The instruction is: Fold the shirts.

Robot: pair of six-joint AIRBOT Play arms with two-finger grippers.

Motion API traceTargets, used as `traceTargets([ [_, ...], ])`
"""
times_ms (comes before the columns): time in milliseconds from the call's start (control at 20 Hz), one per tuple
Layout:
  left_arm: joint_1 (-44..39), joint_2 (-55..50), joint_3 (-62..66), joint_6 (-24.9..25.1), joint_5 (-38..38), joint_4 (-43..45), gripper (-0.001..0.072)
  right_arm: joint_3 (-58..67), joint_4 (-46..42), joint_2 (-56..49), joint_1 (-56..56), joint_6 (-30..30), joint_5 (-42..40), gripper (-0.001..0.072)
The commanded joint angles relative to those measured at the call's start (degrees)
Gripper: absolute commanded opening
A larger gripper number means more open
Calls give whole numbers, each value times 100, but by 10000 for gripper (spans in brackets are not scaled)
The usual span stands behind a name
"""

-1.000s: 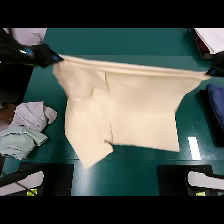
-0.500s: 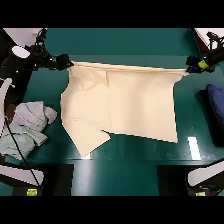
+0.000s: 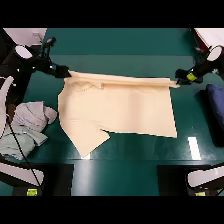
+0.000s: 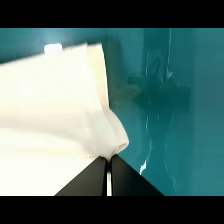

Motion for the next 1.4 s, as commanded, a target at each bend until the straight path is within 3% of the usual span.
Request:
traceTargets([
  [0, -4, -4, -417, -87, -570, 411, 29, -695, 90, 216, 155, -26, -170, 13],
  [300, -4, 0, -811, -525, -658, 367, 38, -964, 98, 216, 210, -22, -249, 15],
  [350, -4, 0, -811, -531, -717, 348, 264, -962, 111, 216, 210, -9, -216, 17],
  [400, -4, 0, -811, -621, -791, 280, 567, -960, 212, 214, 210, -13, -133, 67],
  [450, -2, 7, -811, -752, -796, 275, 610, -953, 367, 216, 188, -15, -79, 277],
  [500, 2, 24, -798, -844, -837, 291, 610, -953, 461, 243, 149, -15, 0, 362],
  [750, 302, 1008, -894, -1222, -1327, 647, 609, -1082, 509, 1178, -181, -400, 601, 362],
  [900, 369, 2140, -2129, -1401, -1377, 658, 609, -1541, 839, 1947, -476, -474, 616, 362],
  [1100, 369, 3595, -4380, -2063, -1231, 623, 609, -2284, 1296, 2623, -767, -667, 181, 361],
  [1350, 369, 4159, -6002, -2177, -804, -195, 609, -2592, 1303, 2806, -702, -682, -63, 362],
])
